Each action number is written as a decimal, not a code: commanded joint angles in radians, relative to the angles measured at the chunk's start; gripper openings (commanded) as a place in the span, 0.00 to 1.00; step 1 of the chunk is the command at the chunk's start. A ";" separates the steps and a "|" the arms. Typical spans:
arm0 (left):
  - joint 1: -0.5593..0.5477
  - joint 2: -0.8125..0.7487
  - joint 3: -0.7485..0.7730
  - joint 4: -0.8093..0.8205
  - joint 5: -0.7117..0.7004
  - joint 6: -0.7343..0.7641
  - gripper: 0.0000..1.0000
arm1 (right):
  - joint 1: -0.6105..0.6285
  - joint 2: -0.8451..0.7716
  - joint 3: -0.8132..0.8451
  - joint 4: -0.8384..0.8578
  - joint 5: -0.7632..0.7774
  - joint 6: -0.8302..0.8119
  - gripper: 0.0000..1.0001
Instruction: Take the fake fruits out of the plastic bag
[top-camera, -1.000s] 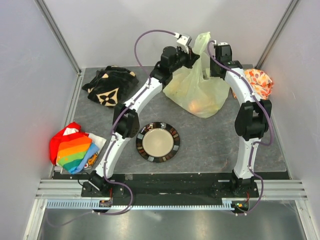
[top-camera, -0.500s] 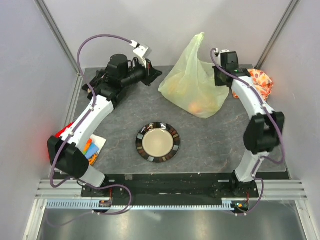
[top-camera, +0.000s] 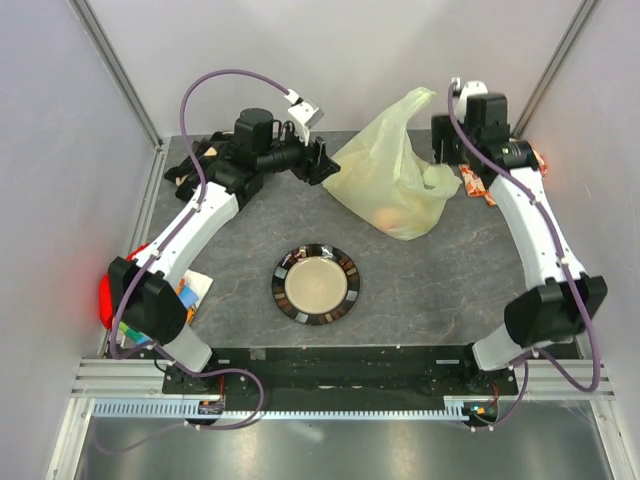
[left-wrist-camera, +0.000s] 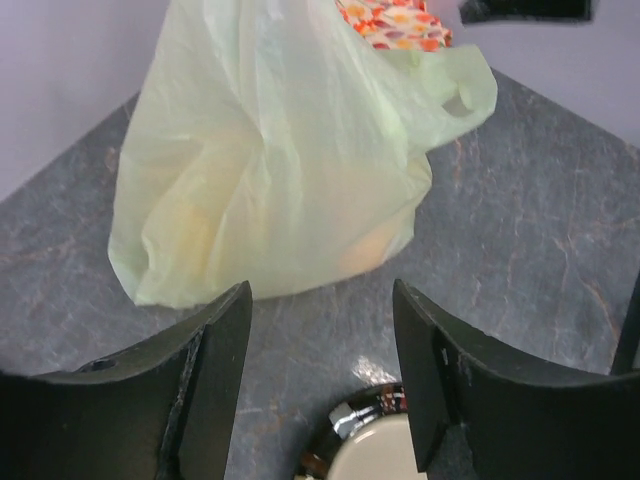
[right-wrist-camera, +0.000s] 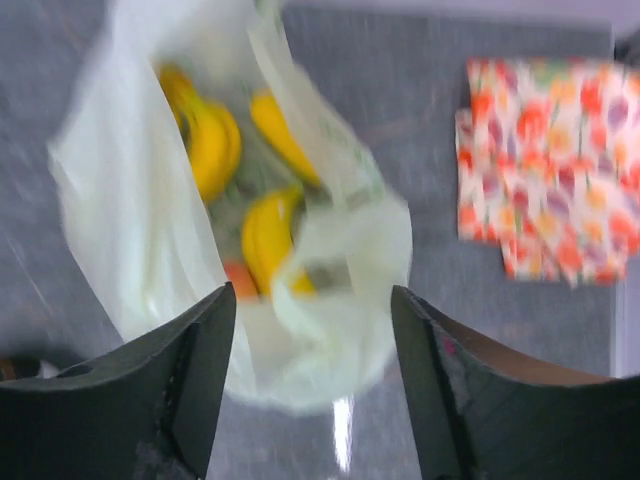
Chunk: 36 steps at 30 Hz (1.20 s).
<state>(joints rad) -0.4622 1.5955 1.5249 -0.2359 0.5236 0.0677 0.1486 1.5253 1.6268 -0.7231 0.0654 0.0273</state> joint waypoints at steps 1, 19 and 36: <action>-0.001 0.035 0.112 0.012 -0.030 -0.038 0.68 | 0.002 0.209 0.241 0.120 -0.100 0.083 0.73; 0.218 -0.112 0.196 -0.121 -0.149 -0.229 0.74 | 0.406 0.483 0.334 0.168 -0.487 0.025 0.19; 0.169 -0.099 -0.005 -0.126 0.004 -0.332 0.99 | 0.185 0.107 0.012 0.080 -0.547 0.080 0.79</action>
<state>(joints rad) -0.2409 1.4628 1.5143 -0.3950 0.4484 -0.2138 0.4297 1.7336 1.6970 -0.6392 -0.3553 0.0490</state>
